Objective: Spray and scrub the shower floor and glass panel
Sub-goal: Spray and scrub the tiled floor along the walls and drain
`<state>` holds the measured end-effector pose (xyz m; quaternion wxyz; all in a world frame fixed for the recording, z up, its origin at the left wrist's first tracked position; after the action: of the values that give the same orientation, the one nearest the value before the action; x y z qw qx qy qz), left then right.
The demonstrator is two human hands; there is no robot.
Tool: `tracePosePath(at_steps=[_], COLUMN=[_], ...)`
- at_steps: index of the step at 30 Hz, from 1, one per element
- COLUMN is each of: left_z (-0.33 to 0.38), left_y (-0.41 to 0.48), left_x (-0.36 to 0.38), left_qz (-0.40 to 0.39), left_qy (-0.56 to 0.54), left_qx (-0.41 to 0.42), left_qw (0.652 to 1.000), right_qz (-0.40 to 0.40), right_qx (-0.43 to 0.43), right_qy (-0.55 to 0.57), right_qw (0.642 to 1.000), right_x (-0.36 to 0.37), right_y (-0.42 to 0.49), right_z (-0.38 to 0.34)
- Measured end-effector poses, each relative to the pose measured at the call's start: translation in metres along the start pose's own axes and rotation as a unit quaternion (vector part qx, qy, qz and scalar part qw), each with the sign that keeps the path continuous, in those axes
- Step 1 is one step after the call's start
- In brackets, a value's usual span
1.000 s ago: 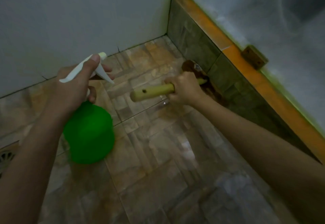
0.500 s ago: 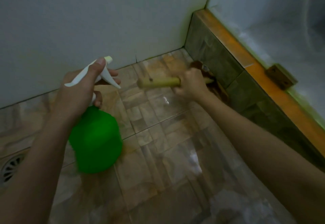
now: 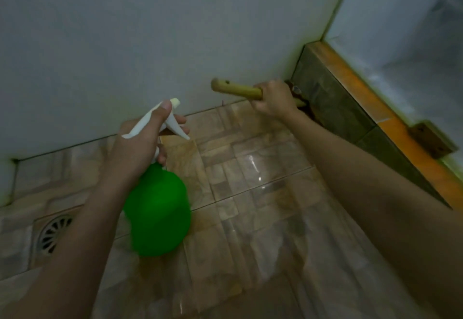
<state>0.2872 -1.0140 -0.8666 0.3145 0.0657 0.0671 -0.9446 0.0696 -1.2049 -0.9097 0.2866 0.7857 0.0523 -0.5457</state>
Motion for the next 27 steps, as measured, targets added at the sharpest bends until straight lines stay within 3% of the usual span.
tracePosePath(at_steps=[3,6,8,9,11,13,15,16,17,18,19,21,22,23,24,26,27], left_z=[0.005,0.01,0.011,0.01,0.009,0.011,0.014,0.016,0.017,0.018,0.018,0.019,0.02,0.021,0.021,0.022,0.023], left_y=[-0.001,-0.005,-0.01,-0.01,-0.012,-0.016,-0.022,-0.024,-0.027,-0.029,-0.031,-0.035,-0.036,-0.037,-0.038,-0.04,-0.04], left_x=[-0.004,-0.01,-0.014,-0.017,-0.021,-0.025,-0.028,-0.029,-0.031,-0.033,-0.036,-0.042,-0.044,-0.046,-0.048,-0.052,-0.053], left_qz=[0.01,0.02,0.018,0.019,0.025,0.039,0.045,0.045,0.041,0.036,0.032,0.03,0.033,0.035,0.038,0.039,0.038], left_qy=[-0.006,0.003,0.014,0.022,0.032,0.034,0.029,0.024,0.02,0.017,0.015,0.013,0.013,0.014,0.016,0.02,0.023], left_qx=[-0.013,-0.017,-0.013,-0.015,-0.019,-0.024,-0.026,-0.027,-0.027,-0.026,-0.023,-0.018,-0.016,-0.014,-0.011,-0.005,-0.003], left_qw=[1.0,1.0,1.0,0.999,0.999,0.998,0.998,0.998,0.999,0.999,0.999,0.999,0.999,0.999,0.999,0.999,0.999], right_qz=[-0.056,-0.175,-0.143,-0.083,0.009,0.034,-0.034,-0.076,-0.086,-0.076,-0.065,-0.06,-0.069,-0.081,-0.091,-0.106,-0.093], right_qx=[-0.053,-0.146,-0.221,-0.255,-0.196,-0.055,0.082,0.156,0.218,0.271,0.338,0.477,0.519,0.548,0.567,0.515,0.447], right_qy=[-0.066,-0.11,-0.088,-0.087,-0.147,-0.175,-0.047,0.093,0.253,0.402,0.53,0.693,0.703,0.68,0.617,0.374,0.242], right_qw=[0.995,0.967,0.961,0.959,0.969,0.982,0.995,0.98,0.939,0.871,0.775,0.537,0.481,0.481,0.538,0.764,0.856], right_x=[0.007,0.003,-0.007,-0.014,-0.032,-0.05,-0.054,-0.055,-0.054,-0.056,-0.058,-0.063,-0.068,-0.073,-0.077,-0.076,-0.067], right_y=[0.01,-0.032,-0.042,-0.046,-0.068,-0.101,-0.135,-0.149,-0.161,-0.169,-0.173,-0.175,-0.176,-0.176,-0.175,-0.174,-0.169], right_z=[-0.014,-0.024,-0.032,-0.034,-0.033,-0.022,-0.005,-0.001,0.003,0.003,0.006,0.005,0.005,0.006,0.006,0.003,0.001])
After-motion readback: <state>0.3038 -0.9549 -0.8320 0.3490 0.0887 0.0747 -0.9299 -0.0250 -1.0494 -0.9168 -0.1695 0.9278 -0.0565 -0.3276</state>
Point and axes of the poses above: each hand's wrist, its own y-axis towards the middle knuckle, its own x-axis out of the palm, z = x × y, the point moved 2 cm from there along y, towards the middle knuckle, and after that the axes turned 15 degrees about z, right-handed, at the moved point
